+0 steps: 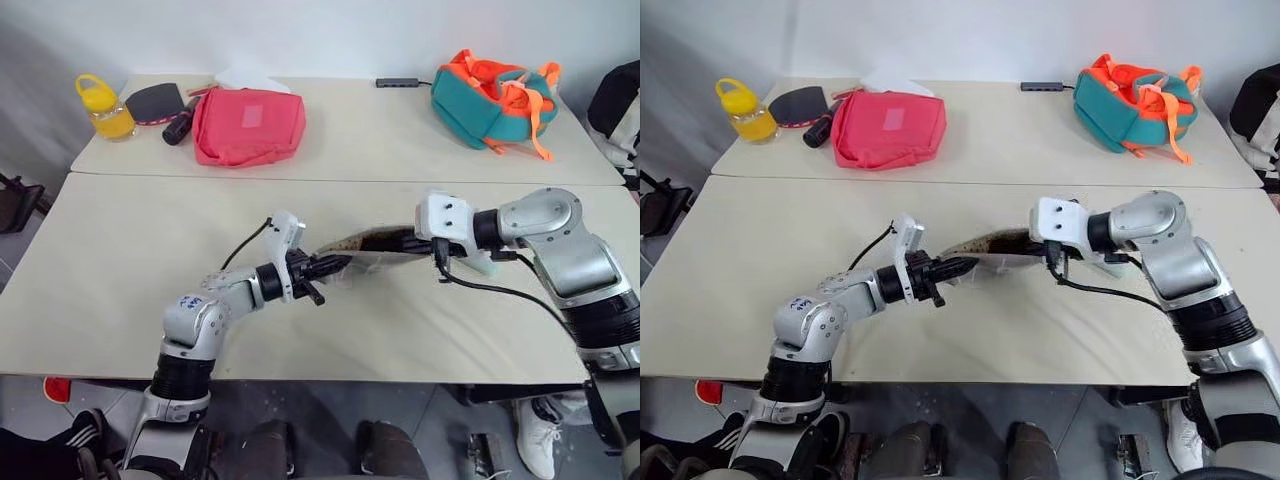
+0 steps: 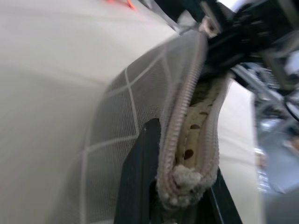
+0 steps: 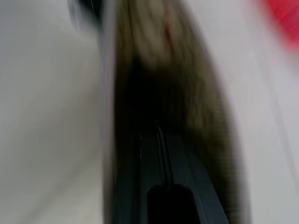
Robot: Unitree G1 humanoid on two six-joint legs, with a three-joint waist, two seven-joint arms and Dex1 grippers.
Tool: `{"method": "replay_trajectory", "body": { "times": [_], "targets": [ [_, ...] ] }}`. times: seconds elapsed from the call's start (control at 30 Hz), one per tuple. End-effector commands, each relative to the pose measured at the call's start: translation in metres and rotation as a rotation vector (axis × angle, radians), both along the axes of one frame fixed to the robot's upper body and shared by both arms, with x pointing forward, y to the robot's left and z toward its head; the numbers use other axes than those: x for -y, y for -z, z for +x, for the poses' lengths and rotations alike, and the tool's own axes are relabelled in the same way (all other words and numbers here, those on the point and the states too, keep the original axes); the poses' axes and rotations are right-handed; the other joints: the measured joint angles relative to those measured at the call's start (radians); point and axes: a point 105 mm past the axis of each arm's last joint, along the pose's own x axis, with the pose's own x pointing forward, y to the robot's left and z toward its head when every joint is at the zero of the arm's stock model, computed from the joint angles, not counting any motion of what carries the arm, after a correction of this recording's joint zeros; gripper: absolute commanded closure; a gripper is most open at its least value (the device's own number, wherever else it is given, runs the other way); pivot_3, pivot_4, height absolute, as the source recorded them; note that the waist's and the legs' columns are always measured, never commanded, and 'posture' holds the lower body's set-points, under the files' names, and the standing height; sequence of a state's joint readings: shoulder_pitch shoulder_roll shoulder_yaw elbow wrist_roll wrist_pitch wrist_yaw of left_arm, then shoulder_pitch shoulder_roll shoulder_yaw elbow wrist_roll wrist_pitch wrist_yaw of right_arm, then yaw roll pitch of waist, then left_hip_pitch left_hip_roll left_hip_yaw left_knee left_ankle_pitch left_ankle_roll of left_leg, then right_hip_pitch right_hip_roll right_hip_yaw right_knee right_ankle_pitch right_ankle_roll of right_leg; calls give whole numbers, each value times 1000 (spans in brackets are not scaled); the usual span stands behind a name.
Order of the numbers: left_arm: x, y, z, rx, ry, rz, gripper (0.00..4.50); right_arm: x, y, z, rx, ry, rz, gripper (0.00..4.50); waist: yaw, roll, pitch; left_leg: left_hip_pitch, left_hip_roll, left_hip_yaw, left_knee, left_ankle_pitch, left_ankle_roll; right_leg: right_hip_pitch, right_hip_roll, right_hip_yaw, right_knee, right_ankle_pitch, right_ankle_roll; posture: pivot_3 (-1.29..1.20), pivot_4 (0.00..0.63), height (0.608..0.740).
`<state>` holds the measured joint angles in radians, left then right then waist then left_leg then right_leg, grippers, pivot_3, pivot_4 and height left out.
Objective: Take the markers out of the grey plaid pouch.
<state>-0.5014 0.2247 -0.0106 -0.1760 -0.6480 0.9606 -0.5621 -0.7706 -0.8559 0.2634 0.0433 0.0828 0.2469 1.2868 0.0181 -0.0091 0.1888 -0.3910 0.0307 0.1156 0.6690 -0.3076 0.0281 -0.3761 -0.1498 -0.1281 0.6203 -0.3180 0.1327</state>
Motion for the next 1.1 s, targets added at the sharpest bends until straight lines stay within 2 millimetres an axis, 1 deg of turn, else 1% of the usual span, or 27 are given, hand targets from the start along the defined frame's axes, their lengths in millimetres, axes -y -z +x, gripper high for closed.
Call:
{"method": "replay_trajectory", "body": {
  "times": [0.03,0.1,0.17,0.2,0.27,0.3,0.33,0.4,0.47,0.5,0.57,0.63,0.7,0.73,0.8,0.9,0.93,0.97,1.0,1.1],
  "targets": [
    [6,-25,-13,25,77,-84,4500,2,-21,-12,-29,-41,4,4488,0,0,0,0,0,0,-1,0,0,0,0,0,0,0,0,0,150,740],
    [13,-19,-18,-12,117,-90,4500,0,-24,-20,-75,-75,-22,4488,-3,0,0,0,0,-1,-1,0,0,0,0,-1,0,0,0,0,150,740],
    [18,-16,-14,-73,111,-149,4500,0,-25,-26,-122,-86,-54,4488,-4,0,0,0,0,-1,0,0,0,0,0,-1,0,0,0,0,150,740],
    [19,-16,-13,-96,107,-175,4500,-2,-28,-28,-143,-86,-41,4488,-4,0,0,0,0,-1,0,0,0,0,0,0,0,0,0,0,150,740],
    [18,-15,-11,-122,99,-195,4500,-2,-28,-27,-163,-68,-48,4488,-3,0,0,0,0,0,1,0,0,1,0,0,0,0,0,0,150,740],
    [17,-9,-9,-129,85,-173,4500,1,-25,-22,-145,-51,-78,4488,-3,0,0,0,0,-1,1,0,0,1,0,0,0,0,0,0,150,740],
    [16,-1,-8,-125,72,-129,4500,1,-22,-15,-121,-32,-77,4488,-4,0,0,0,0,-1,2,0,0,1,0,-1,0,0,0,0,150,740],
    [15,9,-7,-115,61,-69,4500,-1,-20,-5,-89,-9,-63,4488,-5,0,0,0,0,0,2,0,0,1,0,0,0,0,0,0,150,740],
    [11,17,-1,-129,23,-49,4500,-2,-3,3,-61,-11,-100,4488,-6,0,0,0,0,0,2,0,0,1,0,0,0,0,0,0,150,740],
    [5,22,6,-116,-19,-33,4500,-5,4,7,-48,-14,-97,4488,-7,0,0,0,0,1,2,0,0,1,0,1,0,0,0,0,150,740],
    [-3,26,15,-64,-67,-4,4500,-8,12,17,-4,-8,-103,4488,-11,-1,-1,1,0,1,1,0,0,1,1,0,0,0,0,0,150,740],
    [-5,25,17,-58,-64,-8,4500,-7,17,23,24,-5,-130,4488,-18,-1,-1,1,0,1,2,0,-1,1,1,0,0,0,0,0,150,740],
    [-6,27,16,-38,-50,22,4500,-6,24,20,6,-23,-149,4488,-20,-1,-1,1,0,1,1,0,-1,1,1,0,0,0,0,0,150,740],
    [-6,30,15,-21,-42,50,4500,-8,26,17,-21,-35,-137,4488,-20,-1,-1,1,0,1,1,0,-1,1,1,0,0,0,0,0,150,740],
    [-6,32,15,-23,-44,52,4500,-11,29,11,-43,-61,-133,4488,-21,-1,-1,1,1,1,0,0,-1,1,1,0,1,0,0,0,150,740],
    [-4,34,13,-25,-41,48,4500,-17,28,3,-93,-76,-86,4488,-22,-1,-1,2,1,1,0,0,-1,1,1,0,1,0,0,0,150,740],
    [-2,33,11,-27,-35,39,4500,-17,26,-3,-143,-72,-57,4488,-22,-1,-1,2,1,1,0,0,-1,1,1,1,1,0,0,0,150,740],
    [-1,32,9,-30,-30,29,4500,-17,24,-8,-187,-71,-38,4126,-22,-1,-1,2,1,1,0,0,-1,1,1,1,1,0,0,0,150,740],
    [0,31,8,-32,-28,20,4500,-17,24,-11,-207,-71,-34,3945,-21,-1,-1,2,1,1,1,0,-1,1,1,1,1,0,0,0,150,740],
    [0,31,8,-41,-29,9,4500,-19,30,-7,-134,-78,-73,2958,-21,-1,-1,2,1,0,1,0,-1,1,0,1,1,0,0,0,150,740]
  ]
}}
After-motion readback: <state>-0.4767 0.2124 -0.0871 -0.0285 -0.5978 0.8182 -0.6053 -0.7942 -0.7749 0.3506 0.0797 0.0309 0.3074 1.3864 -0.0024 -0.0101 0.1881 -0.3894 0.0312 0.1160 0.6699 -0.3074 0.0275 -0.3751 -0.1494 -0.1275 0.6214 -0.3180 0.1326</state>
